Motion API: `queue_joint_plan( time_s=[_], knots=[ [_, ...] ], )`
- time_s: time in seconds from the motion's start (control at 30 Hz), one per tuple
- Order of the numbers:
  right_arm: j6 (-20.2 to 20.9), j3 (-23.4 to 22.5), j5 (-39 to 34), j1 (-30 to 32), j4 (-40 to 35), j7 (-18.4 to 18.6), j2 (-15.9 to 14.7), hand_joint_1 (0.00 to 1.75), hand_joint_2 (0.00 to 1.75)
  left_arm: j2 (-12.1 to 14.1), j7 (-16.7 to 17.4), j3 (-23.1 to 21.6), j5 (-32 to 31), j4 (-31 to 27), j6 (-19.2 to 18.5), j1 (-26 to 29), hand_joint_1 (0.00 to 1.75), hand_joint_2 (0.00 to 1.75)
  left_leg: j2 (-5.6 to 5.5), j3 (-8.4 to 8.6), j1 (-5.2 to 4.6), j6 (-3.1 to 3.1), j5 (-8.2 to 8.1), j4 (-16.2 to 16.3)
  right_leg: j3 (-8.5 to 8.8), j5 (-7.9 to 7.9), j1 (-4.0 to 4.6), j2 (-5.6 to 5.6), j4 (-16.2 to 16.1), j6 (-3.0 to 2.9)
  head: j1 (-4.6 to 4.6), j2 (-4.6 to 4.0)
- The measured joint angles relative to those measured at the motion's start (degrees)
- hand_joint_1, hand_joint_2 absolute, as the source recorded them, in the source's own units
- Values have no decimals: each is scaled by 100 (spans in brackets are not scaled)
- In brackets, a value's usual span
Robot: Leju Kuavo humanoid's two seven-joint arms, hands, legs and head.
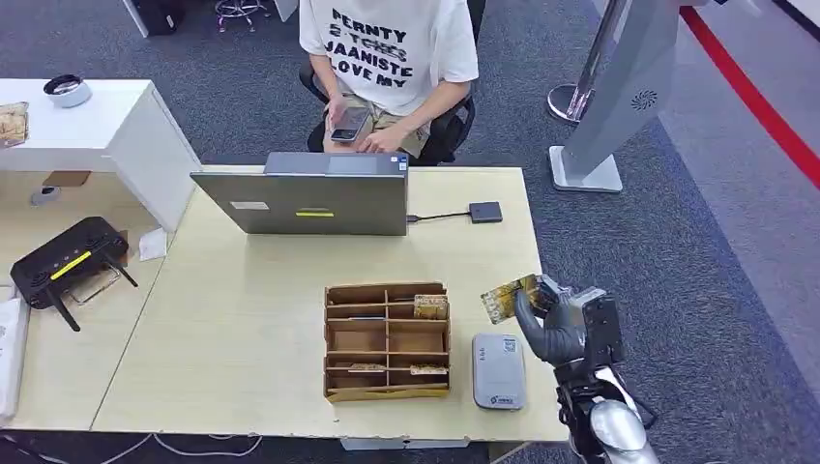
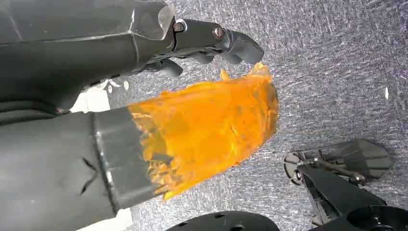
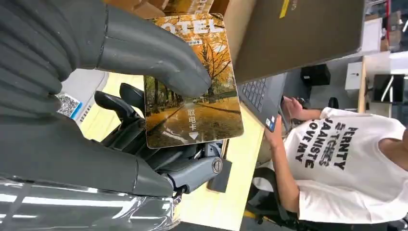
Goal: Pass the card to the sensor for recognition and then transmit it.
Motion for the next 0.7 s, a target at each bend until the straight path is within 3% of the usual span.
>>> queue_joint_plan(
  time_s=[0.3, 0.7],
  knots=[
    [-315, 190, 1420, -73, 105, 155, -162, 175, 175, 0, 0, 9, 15, 0, 9, -5, 0, 0, -1, -1, 0, 0, 0, 0, 0, 0, 0, -1, 0, 0, 0, 0],
    [-667, 302, 2365, -187, 382, 411, -291, 175, 175, 0, 0, 188, 166, 0, 42, 1, 0, 0, -1, -1, 0, 0, 0, 0, 0, 0, 0, -1, 0, 0, 0, 0]
  ],
)
